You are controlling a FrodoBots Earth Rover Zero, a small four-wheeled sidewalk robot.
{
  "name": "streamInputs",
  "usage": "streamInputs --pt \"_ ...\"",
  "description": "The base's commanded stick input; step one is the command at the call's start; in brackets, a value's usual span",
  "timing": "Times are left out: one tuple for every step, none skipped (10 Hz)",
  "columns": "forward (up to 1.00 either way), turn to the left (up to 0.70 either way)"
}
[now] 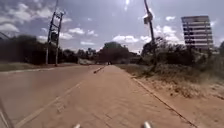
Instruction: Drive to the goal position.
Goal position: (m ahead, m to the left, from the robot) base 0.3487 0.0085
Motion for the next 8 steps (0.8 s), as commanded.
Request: streamInputs --pt "0.50 0.00" --pt "0.50 0.00" --pt "0.50 0.00" --pt "0.50 0.00" --pt "0.50 0.00" --pt "0.50 0.00" --pt "0.50 0.00" --pt "0.50 0.00"
